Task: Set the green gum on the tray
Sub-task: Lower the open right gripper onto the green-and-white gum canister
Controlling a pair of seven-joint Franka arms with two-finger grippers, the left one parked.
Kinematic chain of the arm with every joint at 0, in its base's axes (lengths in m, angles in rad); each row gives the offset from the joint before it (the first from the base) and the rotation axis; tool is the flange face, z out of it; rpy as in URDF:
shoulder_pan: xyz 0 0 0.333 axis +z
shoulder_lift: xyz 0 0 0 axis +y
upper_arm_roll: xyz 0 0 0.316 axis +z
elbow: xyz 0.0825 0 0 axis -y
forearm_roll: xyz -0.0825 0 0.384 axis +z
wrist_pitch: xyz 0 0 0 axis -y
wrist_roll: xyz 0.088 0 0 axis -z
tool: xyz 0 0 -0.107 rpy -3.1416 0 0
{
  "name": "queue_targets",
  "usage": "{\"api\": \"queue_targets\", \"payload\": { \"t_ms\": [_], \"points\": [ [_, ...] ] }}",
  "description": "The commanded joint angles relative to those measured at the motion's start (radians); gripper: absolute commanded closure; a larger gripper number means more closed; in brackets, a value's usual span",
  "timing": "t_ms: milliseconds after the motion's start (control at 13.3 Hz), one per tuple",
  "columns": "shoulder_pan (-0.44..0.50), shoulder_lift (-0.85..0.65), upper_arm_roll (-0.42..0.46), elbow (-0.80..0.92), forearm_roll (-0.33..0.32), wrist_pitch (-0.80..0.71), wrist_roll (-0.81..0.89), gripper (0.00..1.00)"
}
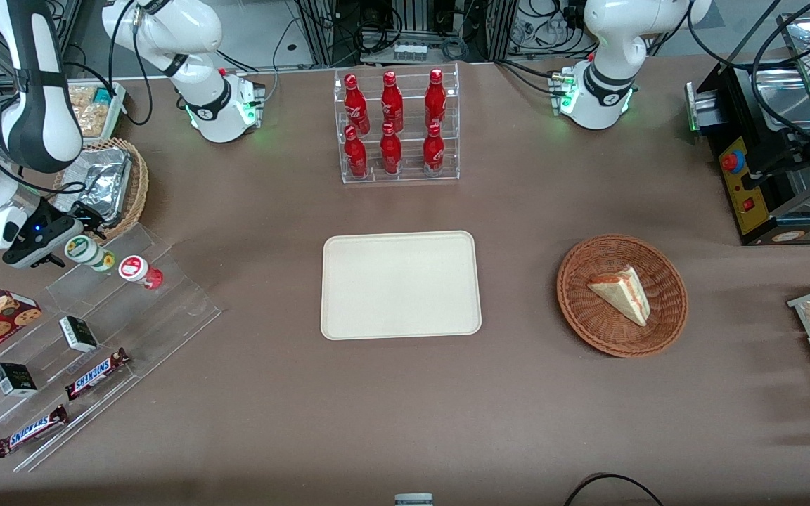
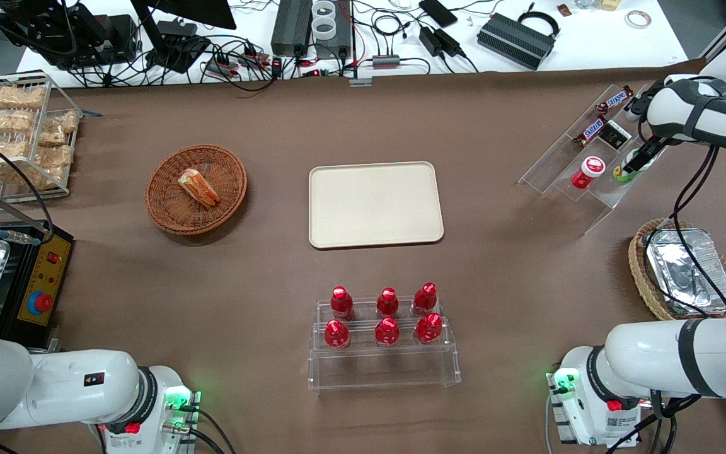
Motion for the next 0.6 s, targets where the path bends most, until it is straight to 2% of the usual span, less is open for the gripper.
{"api": "queue_targets", "payload": {
  "t_ms": [0,151,226,301,452,527],
  "points": [
    [-0.001,0.002,-0.006,-0.014,-0.001,0.034,-0.017,0.01],
    [-0.001,0.001,-0.006,-0.018,-0.001,0.032,-0.017,0.1],
    [-0.001,-0.001,-0.006,-0.021,-0.001,0.031,-0.017,0.22],
    [-0.001,-0.001,-0.006,-0.02,-0.001,0.031,-0.018,0.43],
    [0.002,-0.004,-0.006,-0.018,-0.001,0.029,-0.018,1.0],
    [0.003,-0.004,-0.006,-0.015,-0.001,0.026,-0.024,1.0]
  ]
}}
